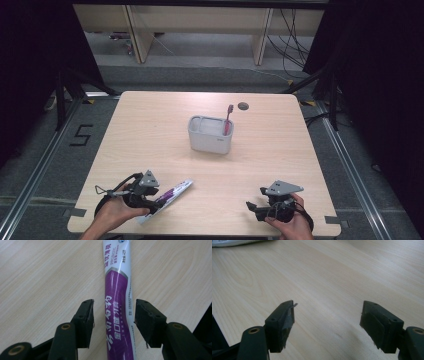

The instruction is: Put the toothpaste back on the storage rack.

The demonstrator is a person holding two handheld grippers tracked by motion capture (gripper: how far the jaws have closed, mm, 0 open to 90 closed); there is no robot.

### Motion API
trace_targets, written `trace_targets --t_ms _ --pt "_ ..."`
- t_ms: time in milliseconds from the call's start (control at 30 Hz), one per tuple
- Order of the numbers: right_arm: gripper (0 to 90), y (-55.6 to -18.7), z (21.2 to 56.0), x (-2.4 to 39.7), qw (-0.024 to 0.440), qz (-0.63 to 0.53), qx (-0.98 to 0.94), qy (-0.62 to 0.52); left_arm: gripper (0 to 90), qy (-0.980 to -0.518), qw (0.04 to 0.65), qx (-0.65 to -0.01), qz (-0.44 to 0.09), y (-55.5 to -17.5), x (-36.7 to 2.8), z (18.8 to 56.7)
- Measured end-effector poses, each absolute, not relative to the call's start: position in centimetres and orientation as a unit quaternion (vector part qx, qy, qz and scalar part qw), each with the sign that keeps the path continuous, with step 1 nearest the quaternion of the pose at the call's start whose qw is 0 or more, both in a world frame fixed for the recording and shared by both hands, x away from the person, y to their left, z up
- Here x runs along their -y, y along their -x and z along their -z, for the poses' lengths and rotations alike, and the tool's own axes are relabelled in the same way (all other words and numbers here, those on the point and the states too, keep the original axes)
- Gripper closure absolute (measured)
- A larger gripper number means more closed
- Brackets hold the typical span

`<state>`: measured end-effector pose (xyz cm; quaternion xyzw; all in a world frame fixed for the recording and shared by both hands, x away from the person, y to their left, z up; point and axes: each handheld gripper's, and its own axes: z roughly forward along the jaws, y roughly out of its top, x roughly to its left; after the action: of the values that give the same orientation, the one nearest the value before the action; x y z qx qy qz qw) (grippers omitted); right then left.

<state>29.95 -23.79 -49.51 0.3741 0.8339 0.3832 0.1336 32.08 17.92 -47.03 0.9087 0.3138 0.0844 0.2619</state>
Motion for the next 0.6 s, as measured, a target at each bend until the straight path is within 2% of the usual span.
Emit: trace_targets --t_ms 600 --pt "28.0 -29.9 49.4 23.8 0.129 -0.384 -0.834 -0.374 55.3 -0.921 0.232 -0.306 -0.074 -32.9 -16.0 48.0"
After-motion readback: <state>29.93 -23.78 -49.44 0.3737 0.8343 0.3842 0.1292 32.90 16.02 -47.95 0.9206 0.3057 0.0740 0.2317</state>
